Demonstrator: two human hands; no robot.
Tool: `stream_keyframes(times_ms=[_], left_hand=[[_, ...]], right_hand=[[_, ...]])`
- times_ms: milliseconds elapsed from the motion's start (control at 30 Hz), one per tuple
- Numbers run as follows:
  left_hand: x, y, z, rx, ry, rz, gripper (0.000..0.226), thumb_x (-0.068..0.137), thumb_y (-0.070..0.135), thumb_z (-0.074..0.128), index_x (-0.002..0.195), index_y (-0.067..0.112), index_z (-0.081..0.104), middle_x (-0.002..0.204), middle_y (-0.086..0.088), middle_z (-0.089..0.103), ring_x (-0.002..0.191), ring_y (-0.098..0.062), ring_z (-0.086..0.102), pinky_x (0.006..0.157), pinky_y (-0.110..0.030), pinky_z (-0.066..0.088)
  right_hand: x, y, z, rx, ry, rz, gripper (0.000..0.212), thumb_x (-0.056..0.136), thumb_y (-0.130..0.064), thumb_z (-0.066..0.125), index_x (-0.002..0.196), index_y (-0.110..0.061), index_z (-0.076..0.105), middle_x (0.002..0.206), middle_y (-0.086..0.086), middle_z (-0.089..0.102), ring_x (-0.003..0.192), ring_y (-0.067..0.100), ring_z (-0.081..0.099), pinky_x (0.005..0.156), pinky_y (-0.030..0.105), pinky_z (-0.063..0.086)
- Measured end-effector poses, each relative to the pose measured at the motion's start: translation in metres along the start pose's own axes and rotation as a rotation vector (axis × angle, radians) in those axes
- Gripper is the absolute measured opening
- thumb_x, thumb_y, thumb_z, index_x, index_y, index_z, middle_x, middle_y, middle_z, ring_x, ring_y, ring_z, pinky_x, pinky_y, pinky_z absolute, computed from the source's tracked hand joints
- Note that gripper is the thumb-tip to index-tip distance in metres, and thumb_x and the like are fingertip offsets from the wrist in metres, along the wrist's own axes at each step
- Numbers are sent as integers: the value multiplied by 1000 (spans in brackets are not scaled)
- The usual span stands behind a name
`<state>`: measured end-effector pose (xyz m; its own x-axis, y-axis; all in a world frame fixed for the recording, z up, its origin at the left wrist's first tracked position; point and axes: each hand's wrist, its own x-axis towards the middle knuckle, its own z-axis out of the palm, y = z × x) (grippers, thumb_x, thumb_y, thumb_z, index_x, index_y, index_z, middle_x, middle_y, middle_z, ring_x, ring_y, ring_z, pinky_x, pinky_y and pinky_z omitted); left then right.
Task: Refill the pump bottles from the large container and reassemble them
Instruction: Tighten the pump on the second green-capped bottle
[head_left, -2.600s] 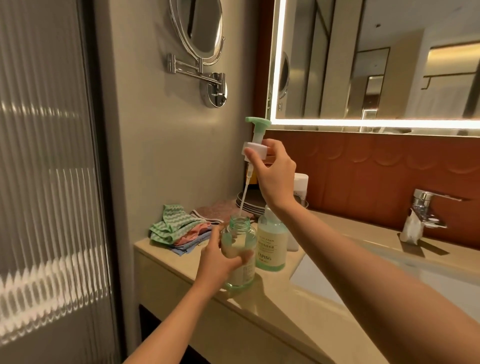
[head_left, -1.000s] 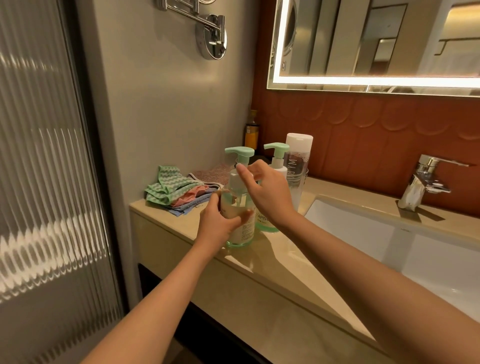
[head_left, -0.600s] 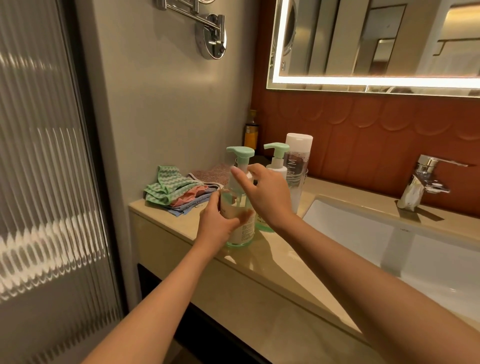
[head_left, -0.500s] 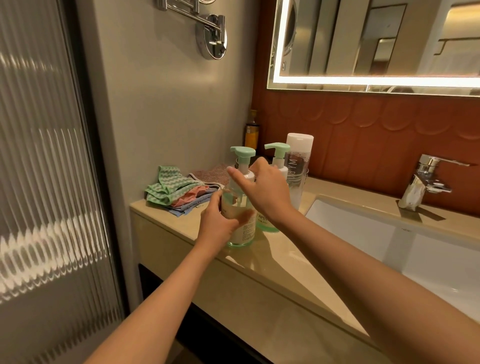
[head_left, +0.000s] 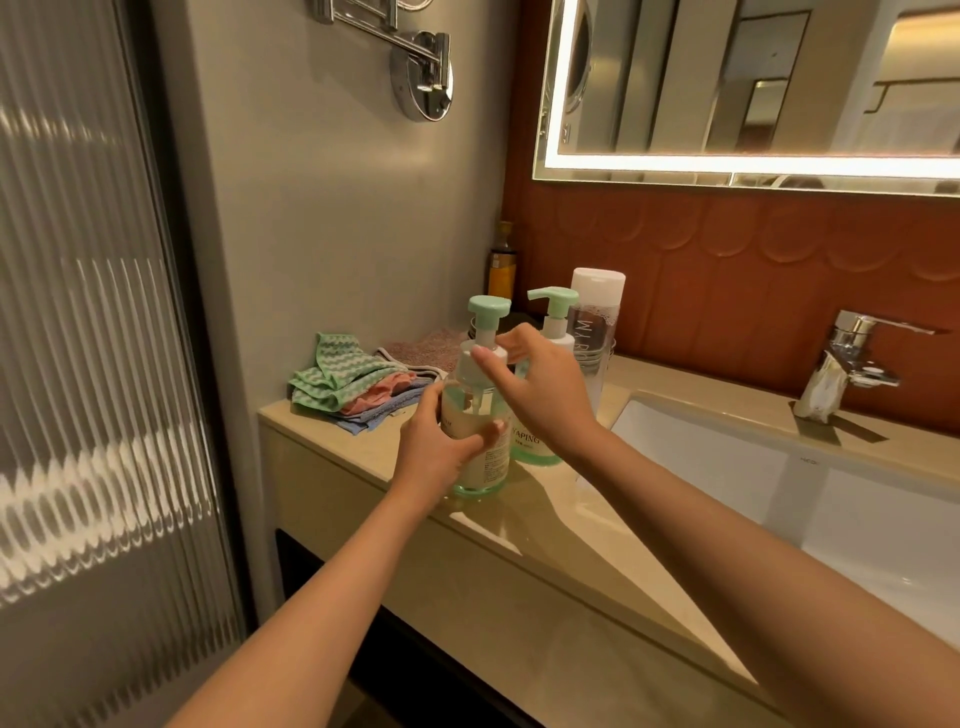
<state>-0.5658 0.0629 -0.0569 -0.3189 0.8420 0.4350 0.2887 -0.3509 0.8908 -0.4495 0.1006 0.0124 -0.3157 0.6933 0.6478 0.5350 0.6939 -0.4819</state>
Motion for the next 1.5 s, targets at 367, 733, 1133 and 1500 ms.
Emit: stream_keyframes(times_ms=[367,733,1133,1500], left_hand=[[0,-1,1,-3,3,-5,64,62,41,78,116,25,48,104,7,61,102,-12,57,86,-31,49],[2,-5,0,2,19,-7,52,68,25,80,112,26,51,102,9,63,99,-9,59,86,-35,51],[-1,-2,0,-18,10,-2,55,65,37,79,110,28,49,100,12,63,97,-6,58,81,-27,48],[-1,2,1,-39,13,-23,55,67,27,79,113,28,49,97,18,59,93,4,53,80,-26,47]], right_hand=[[-1,-1,7,-115,1,-35,45,88,-54,49,104,-13,56,94,-2,61,84,12,55,67,27,46],[-4,-1,16,49,-80,18,33,91,-50,46,98,-17,48,101,3,62,86,14,57,73,29,51],[-2,-2,6,170,-122,-42,37,94,-40,47,121,-16,53,116,1,62,101,10,56,85,30,49],[4,-5,5,-176,-18,-8,51,81,-60,55,105,-17,47,100,0,55,87,13,51,63,22,41]])
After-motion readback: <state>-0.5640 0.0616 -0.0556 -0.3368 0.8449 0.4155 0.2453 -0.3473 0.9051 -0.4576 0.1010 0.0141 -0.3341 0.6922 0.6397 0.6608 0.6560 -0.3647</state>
